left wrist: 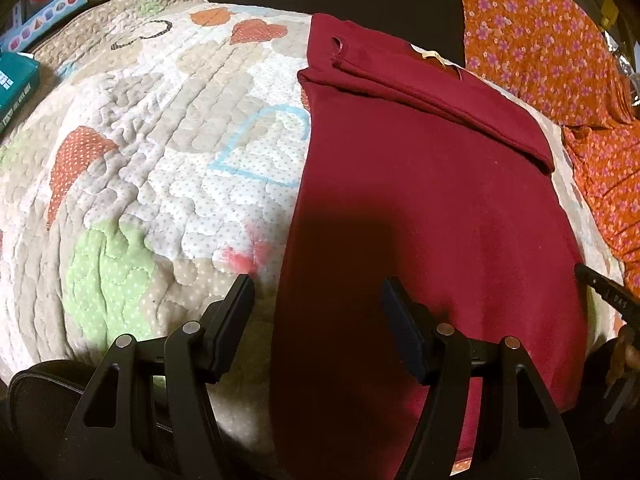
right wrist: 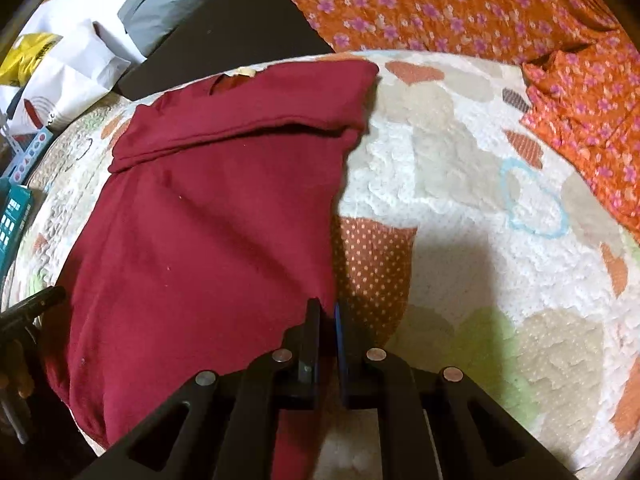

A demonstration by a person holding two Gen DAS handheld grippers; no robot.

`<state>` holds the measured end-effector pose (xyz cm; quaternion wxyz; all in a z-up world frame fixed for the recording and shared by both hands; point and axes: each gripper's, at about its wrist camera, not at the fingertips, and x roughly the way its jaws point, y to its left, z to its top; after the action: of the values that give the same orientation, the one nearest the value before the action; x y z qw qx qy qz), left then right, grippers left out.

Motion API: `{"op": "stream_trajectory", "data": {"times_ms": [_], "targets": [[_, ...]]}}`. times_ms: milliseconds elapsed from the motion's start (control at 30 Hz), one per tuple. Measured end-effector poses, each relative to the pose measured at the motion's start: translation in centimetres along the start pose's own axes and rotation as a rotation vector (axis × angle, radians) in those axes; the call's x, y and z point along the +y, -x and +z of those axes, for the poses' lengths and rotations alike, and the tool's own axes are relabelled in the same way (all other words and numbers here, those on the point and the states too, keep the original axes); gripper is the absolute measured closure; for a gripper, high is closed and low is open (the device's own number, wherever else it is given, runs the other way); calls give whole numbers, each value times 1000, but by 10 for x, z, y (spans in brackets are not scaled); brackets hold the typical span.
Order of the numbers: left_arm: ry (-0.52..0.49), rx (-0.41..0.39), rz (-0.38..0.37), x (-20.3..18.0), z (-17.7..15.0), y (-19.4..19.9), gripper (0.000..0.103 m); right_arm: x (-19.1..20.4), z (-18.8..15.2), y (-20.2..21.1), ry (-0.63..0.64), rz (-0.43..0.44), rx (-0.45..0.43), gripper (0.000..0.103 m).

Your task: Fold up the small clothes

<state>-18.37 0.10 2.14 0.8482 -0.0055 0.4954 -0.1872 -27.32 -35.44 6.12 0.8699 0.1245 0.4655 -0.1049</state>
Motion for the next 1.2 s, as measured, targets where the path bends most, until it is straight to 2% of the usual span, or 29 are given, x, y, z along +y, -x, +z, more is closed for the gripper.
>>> {"op": "stream_trajectory", "data": {"times_ms": [133, 200, 233, 267, 467, 600, 867, 1000, 1200], "targets": [[-15, 17, 7, -2, -5, 0, 37, -2, -4, -2, -45, 48, 4, 94], [-21, 16, 10, -1, -8, 2, 37, -3, -9, 4, -79, 66, 15, 82], [-19, 15, 6, 0, -9, 2, 37, -3, -12, 7, -94, 89, 19, 71], [-15, 17, -1, 1, -9, 3, 37, -3, -15, 9, -105, 106, 23, 67], [35, 15, -76, 14, -15, 11, 37, -6, -45, 26, -186, 194, 99, 65], [80, 23, -113, 21, -16, 15, 37, -7, -66, 40, -187, 210, 116, 63], [108, 67, -121, 18, -32, 24, 36, -3, -90, 38, -173, 243, 159, 60], [118, 125, -150, 16, -41, 22, 31, 2, -90, 38, -154, 243, 161, 58], [62, 145, -106, 4, -49, 16, 24, 6, -98, 36, -153, 304, 194, 57]]}}
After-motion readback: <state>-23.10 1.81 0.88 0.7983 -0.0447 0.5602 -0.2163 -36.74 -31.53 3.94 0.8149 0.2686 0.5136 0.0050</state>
